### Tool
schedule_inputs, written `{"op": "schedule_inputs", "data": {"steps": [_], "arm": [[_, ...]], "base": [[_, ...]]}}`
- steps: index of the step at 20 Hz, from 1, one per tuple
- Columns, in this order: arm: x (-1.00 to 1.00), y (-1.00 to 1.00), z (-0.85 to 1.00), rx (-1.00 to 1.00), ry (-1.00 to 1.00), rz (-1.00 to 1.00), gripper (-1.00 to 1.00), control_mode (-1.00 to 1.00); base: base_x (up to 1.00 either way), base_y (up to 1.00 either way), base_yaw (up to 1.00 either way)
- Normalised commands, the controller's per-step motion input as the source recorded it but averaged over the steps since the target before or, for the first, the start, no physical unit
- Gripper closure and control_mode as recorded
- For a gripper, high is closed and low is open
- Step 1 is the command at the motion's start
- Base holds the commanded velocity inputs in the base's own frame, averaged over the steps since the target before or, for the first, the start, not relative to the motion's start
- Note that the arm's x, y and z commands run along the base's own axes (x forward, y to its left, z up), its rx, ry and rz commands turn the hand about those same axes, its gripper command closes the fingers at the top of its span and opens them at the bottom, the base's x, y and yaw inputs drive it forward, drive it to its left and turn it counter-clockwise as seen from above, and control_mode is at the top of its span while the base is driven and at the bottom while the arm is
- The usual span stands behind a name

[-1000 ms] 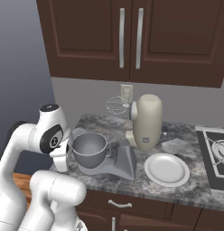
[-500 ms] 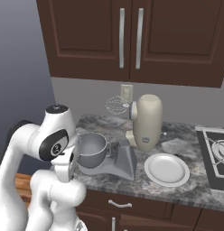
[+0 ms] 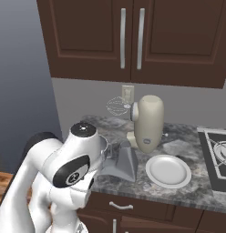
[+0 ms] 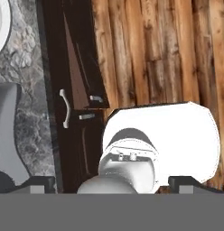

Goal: Add butter and sugar cubes to the stand mixer bowl and then turn on the stand mixer to begin making frosting.

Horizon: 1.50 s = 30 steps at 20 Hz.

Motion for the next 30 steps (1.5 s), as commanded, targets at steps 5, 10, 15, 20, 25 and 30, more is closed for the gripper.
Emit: {"op": "schedule_inputs", "data": {"steps": [5, 10, 15, 20, 25, 30], "arm": [[-0.45, -0.56, -0.11, 0.05, -0.24, -0.15, -1.0, -1.0], [0.12, -0.63, -0.02, 0.06, -0.14, -0.12, -1.0, -1.0], [0.54, -0.73, 0.0, 0.11, -0.13, -0.04, -1.0, -1.0], [0.58, -0.65, -0.01, 0.14, -0.1, 0.0, -1.0, -1.0], [0.67, -0.48, -0.01, 0.17, -0.06, 0.0, -1.0, -1.0], [0.7, -0.46, 0.0, 0.15, -0.01, 0.0, -1.0, -1.0]], "base": [[0.0, 0.0, 0.0], [0.0, 0.0, 0.0], [0.0, 0.0, 0.0], [0.0, 0.0, 0.0], [0.0, 0.0, 0.0], [0.0, 0.0, 0.0]]}}
